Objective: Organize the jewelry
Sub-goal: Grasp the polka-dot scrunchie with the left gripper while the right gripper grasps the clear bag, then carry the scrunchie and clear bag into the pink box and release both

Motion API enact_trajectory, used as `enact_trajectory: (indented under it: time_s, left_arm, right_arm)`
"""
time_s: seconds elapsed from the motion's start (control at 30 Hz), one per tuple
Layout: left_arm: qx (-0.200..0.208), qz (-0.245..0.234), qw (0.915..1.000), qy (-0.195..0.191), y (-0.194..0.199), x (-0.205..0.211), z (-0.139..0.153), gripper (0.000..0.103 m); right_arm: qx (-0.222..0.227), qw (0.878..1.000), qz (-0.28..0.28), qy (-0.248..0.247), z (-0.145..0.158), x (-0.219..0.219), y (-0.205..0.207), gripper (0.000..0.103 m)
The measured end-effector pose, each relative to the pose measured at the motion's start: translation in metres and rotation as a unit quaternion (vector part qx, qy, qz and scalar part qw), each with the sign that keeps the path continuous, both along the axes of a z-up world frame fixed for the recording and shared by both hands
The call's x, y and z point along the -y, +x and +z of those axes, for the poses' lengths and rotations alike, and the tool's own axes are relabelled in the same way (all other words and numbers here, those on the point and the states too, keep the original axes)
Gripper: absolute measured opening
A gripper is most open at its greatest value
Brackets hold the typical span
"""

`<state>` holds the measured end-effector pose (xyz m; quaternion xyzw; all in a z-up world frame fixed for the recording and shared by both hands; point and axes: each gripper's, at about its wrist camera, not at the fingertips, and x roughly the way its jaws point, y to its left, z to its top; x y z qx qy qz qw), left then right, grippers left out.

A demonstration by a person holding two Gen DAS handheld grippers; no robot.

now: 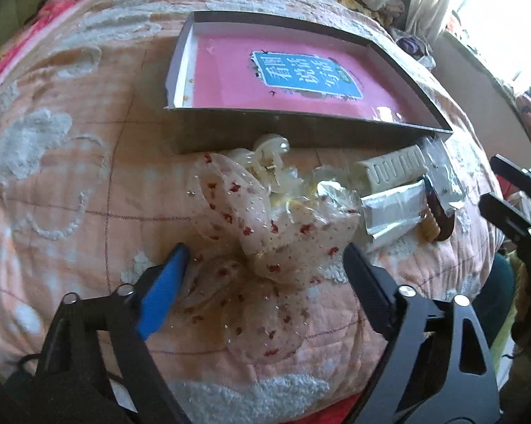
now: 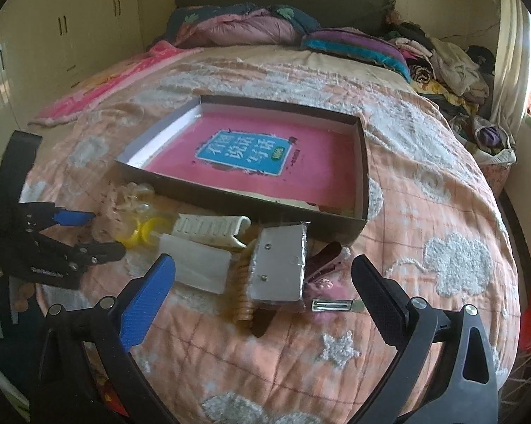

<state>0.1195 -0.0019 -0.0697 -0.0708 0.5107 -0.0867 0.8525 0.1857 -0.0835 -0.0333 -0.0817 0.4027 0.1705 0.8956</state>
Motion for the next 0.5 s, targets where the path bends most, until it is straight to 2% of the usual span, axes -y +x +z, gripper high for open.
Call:
enact_trajectory:
  time_s: [0.07,0.1,0.13,0.17,0.2,0.23,0.37,0.5]
  left_arm:
    - [0.011,0.002,0.9999,0.001,-0.001,-0.004,0.003,0.058]
    - [0.015,0.001,0.9999,-0.002,-0.001,-0.005,0.004,0.053]
    - [0.018,0.000,0.9998,-0.006,0.000,-0.009,0.007,0.040]
    - [0.021,0.000,0.9998,-0.007,0.001,-0.012,0.008,0.028]
    - [0.024,0.000,0.9997,-0.006,0.000,-0.013,0.009,0.024]
    - [0.028,0.002,0.9996,-0.008,-0.001,-0.015,0.011,0.019]
    - [0.039,0.008,0.9991,-0.018,-0.001,-0.022,0.020,0.016]
    - [0.047,0.018,0.9985,-0.022,0.005,-0.031,0.029,0.016]
  right_arm:
    - [-0.005,1.000,0.001,-0.005,-0.006,-0.002,0.006,0.098]
    - [-0.007,1.000,0.003,-0.008,-0.010,-0.002,0.008,0.098]
    - [-0.008,1.000,0.005,-0.010,-0.012,-0.003,0.010,0.096]
    - [-0.009,1.000,0.007,-0.015,-0.014,-0.005,0.012,0.092]
    - [-0.014,1.000,0.009,-0.024,-0.019,-0.007,0.015,0.082]
    - [-0.018,0.999,0.011,-0.028,-0.022,-0.008,0.017,0.078]
    - [-0.022,0.998,0.013,-0.055,-0.034,-0.014,0.021,0.071]
    - [-0.007,0.997,0.013,-0.075,-0.038,-0.013,0.023,0.046]
